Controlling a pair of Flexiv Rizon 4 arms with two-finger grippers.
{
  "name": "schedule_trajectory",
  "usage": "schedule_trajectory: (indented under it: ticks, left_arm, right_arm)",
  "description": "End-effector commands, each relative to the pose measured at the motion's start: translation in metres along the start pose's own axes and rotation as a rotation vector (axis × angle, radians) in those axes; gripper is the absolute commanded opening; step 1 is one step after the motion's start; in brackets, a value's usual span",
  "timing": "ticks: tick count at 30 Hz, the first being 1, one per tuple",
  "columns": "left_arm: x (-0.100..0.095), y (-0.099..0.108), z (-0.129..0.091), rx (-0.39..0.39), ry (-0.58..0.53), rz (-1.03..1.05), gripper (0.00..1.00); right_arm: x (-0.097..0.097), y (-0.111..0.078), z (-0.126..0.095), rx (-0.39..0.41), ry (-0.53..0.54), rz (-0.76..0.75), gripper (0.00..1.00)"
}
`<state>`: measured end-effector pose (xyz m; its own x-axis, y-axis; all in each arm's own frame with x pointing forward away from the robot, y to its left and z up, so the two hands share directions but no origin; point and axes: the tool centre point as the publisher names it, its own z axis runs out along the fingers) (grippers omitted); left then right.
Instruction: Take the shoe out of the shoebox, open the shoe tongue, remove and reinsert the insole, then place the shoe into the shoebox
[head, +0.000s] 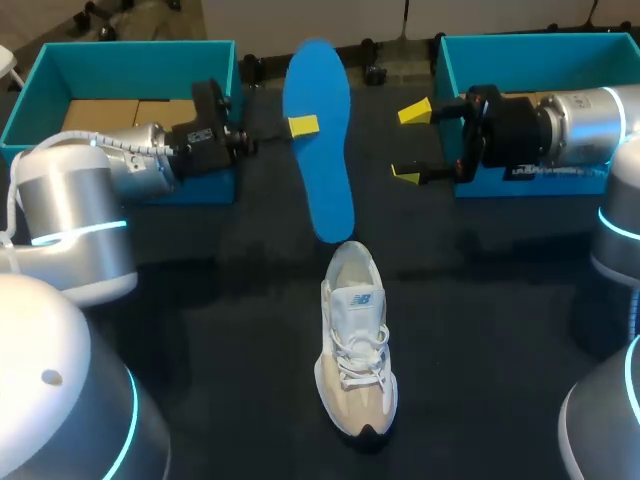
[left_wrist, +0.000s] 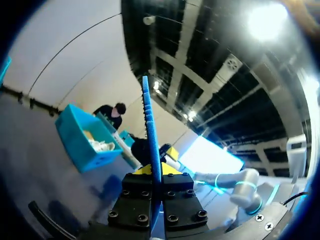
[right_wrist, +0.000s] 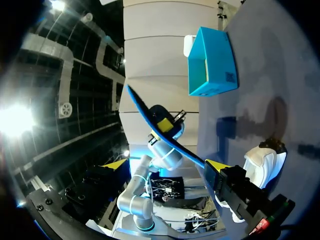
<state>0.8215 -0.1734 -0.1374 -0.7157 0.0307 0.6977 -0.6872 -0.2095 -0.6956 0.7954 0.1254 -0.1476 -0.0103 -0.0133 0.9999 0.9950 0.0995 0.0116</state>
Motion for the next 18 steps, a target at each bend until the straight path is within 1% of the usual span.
schedule_trajectory:
  ticks: [1, 2, 4, 6, 7, 8, 10, 12, 14, 18]
  left_arm:
    - [0.007, 0.0, 0.006, 0.059, 0.03, 0.821, 0.0]
    - [0.007, 0.001, 0.007, 0.048, 0.041, 0.872, 0.0]
    - [0.01, 0.003, 0.008, 0.013, 0.059, 1.039, 0.0]
    - [0.012, 0.004, 0.008, -0.015, 0.079, 1.108, 0.0]
    - [0.012, 0.006, 0.009, -0.017, 0.08, 1.184, 0.0]
    - [0.011, 0.007, 0.01, -0.029, 0.085, 1.224, 0.0]
    - [0.012, 0.01, 0.008, -0.07, 0.111, 1.223, 0.0]
    - [0.008, 0.012, 0.007, -0.075, 0.111, 1.311, 0.0]
    - [0.006, 0.013, 0.006, -0.086, 0.12, 1.358, 0.0]
    - [-0.003, 0.014, 0.008, -0.066, 0.122, 1.537, 0.0]
  right_arm:
    - [0.0, 0.001, 0.001, 0.0, -0.002, 0.001, 1.0]
    - [0.0, 0.001, 0.001, 0.0, -0.002, 0.001, 1.0]
    - [0.0, 0.001, 0.001, 0.0, -0.002, 0.001, 1.0]
    - [0.0, 0.001, 0.001, 0.0, -0.002, 0.001, 1.0]
    - [0.0, 0.001, 0.001, 0.0, -0.002, 0.001, 1.0]
    - [0.0, 0.001, 0.001, 0.0, -0.002, 0.001, 1.0]
    - [0.0, 0.001, 0.001, 0.0, -0.002, 0.001, 1.0]
    - [0.0, 0.001, 0.001, 0.0, -0.002, 0.001, 1.0]
    - [0.0, 0.001, 0.001, 0.0, -0.002, 0.001, 1.0]
    - [0.0, 0.001, 0.001, 0.0, -0.002, 0.001, 1.0]
